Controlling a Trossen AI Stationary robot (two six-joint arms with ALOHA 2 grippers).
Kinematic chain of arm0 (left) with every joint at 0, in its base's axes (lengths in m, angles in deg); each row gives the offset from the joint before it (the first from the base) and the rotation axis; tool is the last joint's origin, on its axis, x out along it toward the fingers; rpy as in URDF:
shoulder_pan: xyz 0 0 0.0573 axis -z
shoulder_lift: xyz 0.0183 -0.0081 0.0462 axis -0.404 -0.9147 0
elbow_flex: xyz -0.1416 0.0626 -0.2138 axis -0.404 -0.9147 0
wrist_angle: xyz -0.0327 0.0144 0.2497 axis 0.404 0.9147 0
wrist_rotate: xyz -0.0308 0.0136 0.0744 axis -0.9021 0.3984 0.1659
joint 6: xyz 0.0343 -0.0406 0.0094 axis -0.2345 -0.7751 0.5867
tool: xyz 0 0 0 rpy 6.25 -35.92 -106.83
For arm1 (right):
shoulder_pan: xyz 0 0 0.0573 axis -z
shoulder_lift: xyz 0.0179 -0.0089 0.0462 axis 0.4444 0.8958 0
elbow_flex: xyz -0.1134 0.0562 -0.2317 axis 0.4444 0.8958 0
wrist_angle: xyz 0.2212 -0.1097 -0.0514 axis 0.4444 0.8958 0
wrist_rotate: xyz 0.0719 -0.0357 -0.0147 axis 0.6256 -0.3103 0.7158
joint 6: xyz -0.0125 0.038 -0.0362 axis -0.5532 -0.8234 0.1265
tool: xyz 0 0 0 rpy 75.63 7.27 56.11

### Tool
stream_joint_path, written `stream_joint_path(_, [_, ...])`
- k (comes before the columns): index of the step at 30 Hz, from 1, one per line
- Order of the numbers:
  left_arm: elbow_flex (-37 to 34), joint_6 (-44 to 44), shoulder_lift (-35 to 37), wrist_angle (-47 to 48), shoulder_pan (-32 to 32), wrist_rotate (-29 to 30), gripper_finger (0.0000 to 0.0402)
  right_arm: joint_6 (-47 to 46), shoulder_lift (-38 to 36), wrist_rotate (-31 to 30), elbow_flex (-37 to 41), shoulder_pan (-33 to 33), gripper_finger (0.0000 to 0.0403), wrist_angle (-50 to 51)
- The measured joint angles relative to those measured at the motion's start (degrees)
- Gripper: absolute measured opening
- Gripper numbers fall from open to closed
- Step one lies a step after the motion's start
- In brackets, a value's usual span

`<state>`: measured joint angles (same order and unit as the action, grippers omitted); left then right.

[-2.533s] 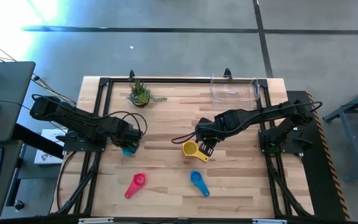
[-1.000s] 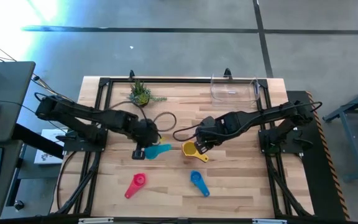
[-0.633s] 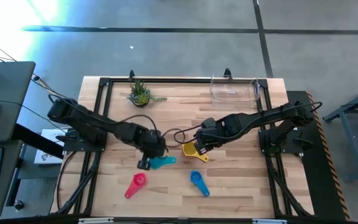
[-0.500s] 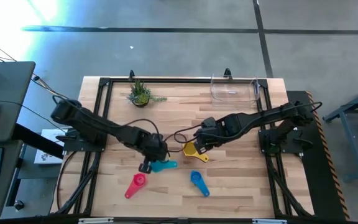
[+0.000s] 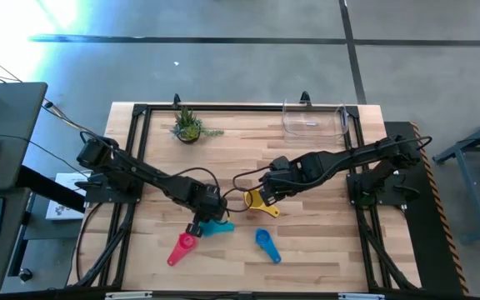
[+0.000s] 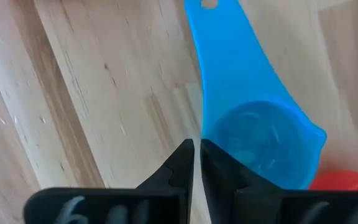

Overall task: Nest measuring cups in basket
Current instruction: Stack the light blue measuring cup on top of the yellow measuring cup

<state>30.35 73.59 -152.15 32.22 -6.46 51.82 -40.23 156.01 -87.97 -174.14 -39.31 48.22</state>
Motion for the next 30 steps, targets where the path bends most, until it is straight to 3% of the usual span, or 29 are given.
stream_joint_path(10, [0.27,-3.21,0.34,0.52,-0.17,-0.02,0.0021,2.08,0.0,-0.08,0.0,-0.09,0.0114,-0.04])
stream_joint_path(24, [15.76,-9.86,0.37,25.0,-2.09,-0.11,0.0023,8.01,0.0,-0.08,0.0,-0.26,0.0114,-1.04])
stream_joint_path(30, [17.73,-16.56,4.34,31.51,-0.98,0.33,0.0019,14.36,0.0,-0.08,0.0,-0.26,0.0122,-3.44])
